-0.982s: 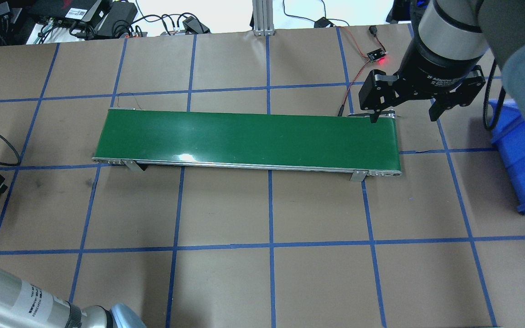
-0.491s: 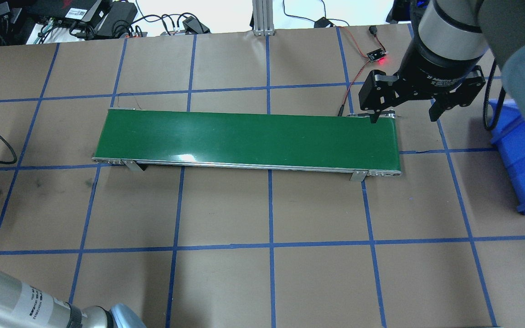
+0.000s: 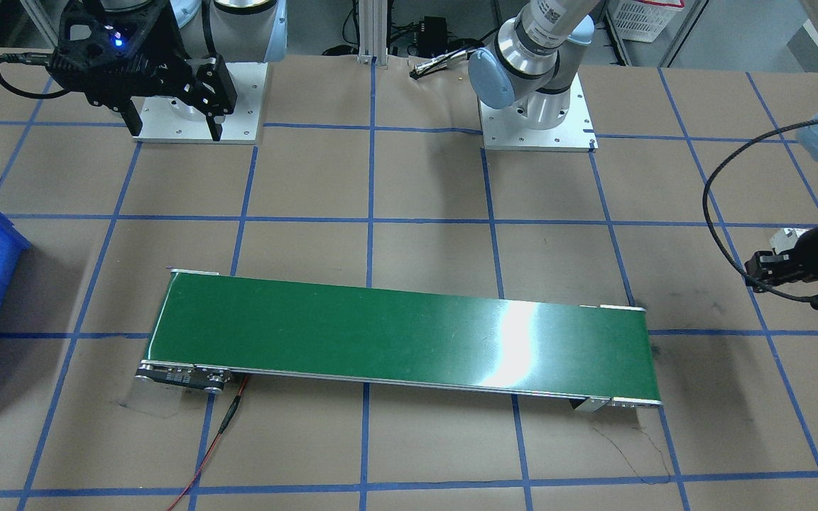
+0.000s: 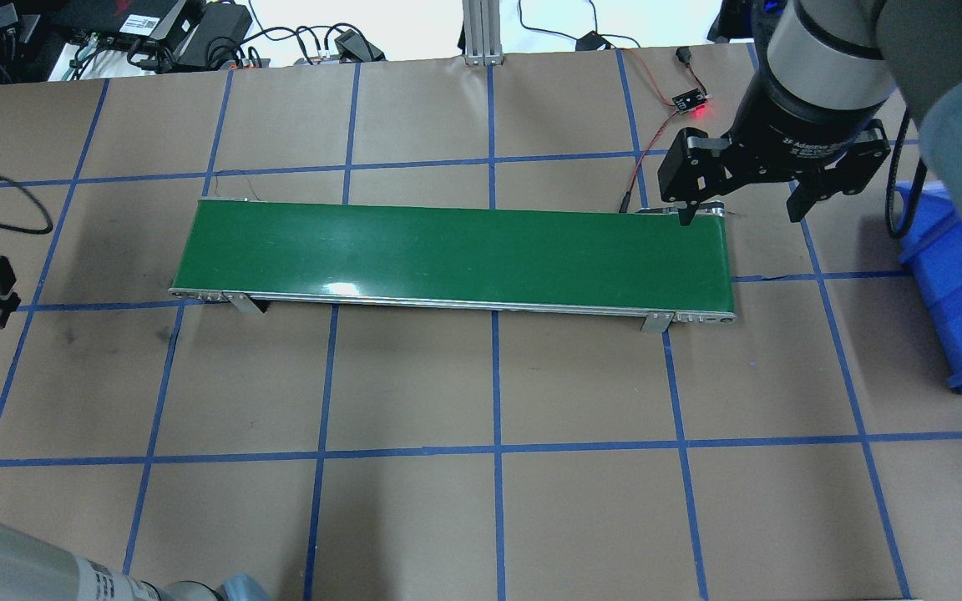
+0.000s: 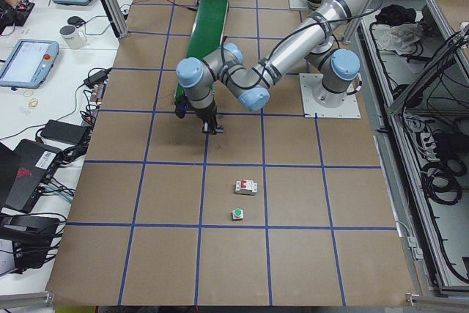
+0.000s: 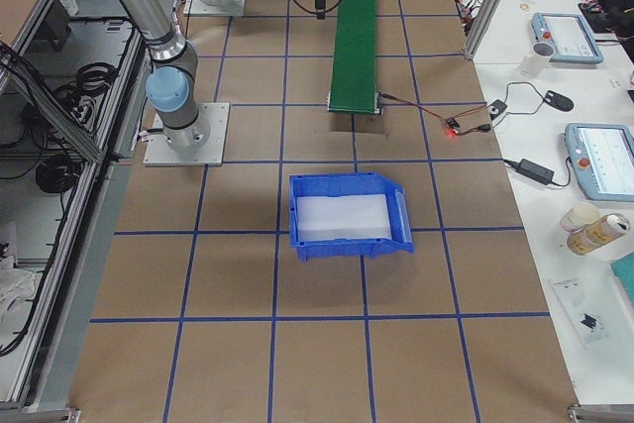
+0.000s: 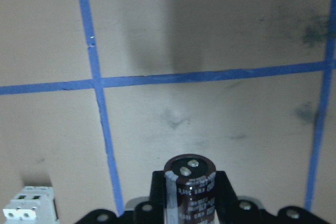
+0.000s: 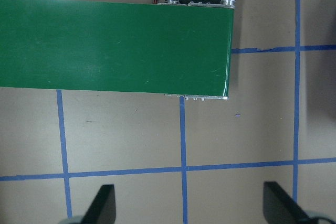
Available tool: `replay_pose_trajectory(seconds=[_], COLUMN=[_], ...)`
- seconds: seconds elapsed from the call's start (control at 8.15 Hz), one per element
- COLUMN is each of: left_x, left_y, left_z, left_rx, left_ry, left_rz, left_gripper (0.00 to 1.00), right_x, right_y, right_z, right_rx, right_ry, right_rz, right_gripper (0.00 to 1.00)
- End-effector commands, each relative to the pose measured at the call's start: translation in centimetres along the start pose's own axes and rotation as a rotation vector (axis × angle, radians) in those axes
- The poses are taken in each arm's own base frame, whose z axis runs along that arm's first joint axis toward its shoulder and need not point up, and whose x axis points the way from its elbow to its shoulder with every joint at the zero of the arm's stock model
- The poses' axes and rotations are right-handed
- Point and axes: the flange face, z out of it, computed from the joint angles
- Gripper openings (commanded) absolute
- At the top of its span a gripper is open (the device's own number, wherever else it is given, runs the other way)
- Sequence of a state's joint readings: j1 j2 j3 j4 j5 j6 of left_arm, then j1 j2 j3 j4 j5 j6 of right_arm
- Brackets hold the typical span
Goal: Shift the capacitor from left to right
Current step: 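Carry the capacitor with the left gripper over the conveyor's near end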
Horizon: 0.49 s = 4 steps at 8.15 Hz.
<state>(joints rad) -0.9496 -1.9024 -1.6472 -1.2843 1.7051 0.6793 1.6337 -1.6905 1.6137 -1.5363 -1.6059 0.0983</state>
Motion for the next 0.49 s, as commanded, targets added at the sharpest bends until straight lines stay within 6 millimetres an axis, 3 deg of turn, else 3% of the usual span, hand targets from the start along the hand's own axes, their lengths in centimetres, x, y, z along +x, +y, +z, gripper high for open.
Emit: replay_pose_trajectory(seconds=[0.0, 0.12, 0.25, 0.37], left_x=[11.8, 16.0, 18.6, 19.1], left_y=[-2.4, -3.9, -5.3, -6.8], left_z=[-3.2, -4.0, -5.1, -4.1], left_rx=[-0.006, 0.012, 0.032, 0.024], left_ry=[0.016, 0.011, -0.004, 0.015], left_rz=[-0.049, -0.024, -0.001, 0.002], left_gripper=[0.00, 0.00, 0.00, 0.00], right_x=[0.0, 0.0, 0.0, 0.0], right_y=[0.1, 0.1, 0.1, 0.1], right_z=[0.0, 0.0, 0.0, 0.0], right_rx=[-0.001, -0.001, -0.002, -0.002], right_ry=[0.002, 0.000, -0.001, -0.001], right_rz=[-0.002, 0.000, 0.000, 0.000], right_gripper=[1.00, 1.00, 1.00, 1.00])
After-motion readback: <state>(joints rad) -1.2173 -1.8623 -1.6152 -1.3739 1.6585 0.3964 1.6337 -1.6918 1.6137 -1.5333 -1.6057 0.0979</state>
